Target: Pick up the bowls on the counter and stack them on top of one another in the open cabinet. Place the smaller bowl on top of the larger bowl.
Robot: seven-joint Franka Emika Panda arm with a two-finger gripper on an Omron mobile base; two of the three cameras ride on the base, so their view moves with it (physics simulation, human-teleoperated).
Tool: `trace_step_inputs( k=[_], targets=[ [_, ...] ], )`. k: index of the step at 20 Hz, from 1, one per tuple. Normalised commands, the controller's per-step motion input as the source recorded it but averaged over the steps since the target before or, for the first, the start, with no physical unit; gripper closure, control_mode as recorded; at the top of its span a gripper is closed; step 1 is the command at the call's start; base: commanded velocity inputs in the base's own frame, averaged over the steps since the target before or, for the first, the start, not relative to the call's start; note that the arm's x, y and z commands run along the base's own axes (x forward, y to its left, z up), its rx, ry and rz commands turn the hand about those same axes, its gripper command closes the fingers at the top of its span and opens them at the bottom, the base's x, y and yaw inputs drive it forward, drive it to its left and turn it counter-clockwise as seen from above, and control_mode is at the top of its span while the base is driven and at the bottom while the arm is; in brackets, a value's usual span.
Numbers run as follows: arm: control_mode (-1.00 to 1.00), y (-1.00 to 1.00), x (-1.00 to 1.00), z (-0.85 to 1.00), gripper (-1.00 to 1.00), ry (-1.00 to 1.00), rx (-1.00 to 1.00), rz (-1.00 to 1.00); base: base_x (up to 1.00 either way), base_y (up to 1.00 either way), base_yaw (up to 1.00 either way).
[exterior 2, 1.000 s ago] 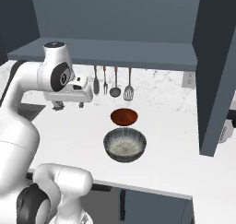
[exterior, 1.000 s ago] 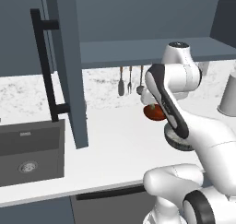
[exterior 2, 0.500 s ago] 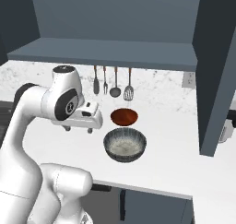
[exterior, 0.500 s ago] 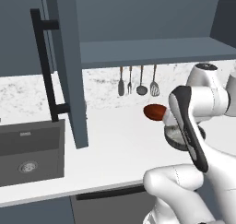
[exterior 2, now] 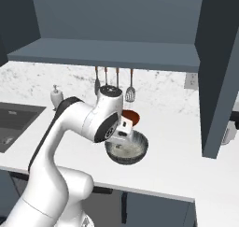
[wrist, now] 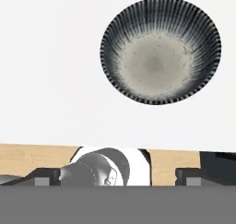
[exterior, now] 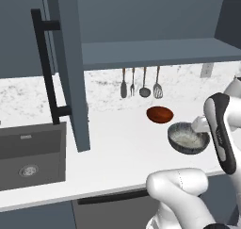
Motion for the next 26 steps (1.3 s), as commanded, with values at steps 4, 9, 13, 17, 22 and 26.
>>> trace_step_inputs(
  k=[4, 9, 13, 17, 22, 26],
  targets=[
    [-1.0, -0.34, 0.59, -0.18, -1.0, 0.0, 0.13, 0.0, 0.0, 0.0, 0.0],
    [-1.0, -0.23, 0.69, -0.03, -1.0, 0.0, 0.05, 0.0, 0.0, 0.0, 0.0],
    [-1.0, -0.54, 0.38, -0.21, -1.0, 0.02, 0.06, 0.0, 0.0, 0.0, 0.0],
    [-1.0, -0.39, 0.29, -0.47, -1.0, 0.08, 0.01, -0.01, 0.0, 0.0, 0.0],
    [-1.0, -0.05, 0.27, -0.62, -1.0, 0.13, 0.0, -0.08, 0.0, 0.0, 0.0],
    [-1.0, -0.3, 0.14, -0.46, -1.0, 0.04, 0.0, -0.08, 0.0, 0.0, 0.0]
  ],
)
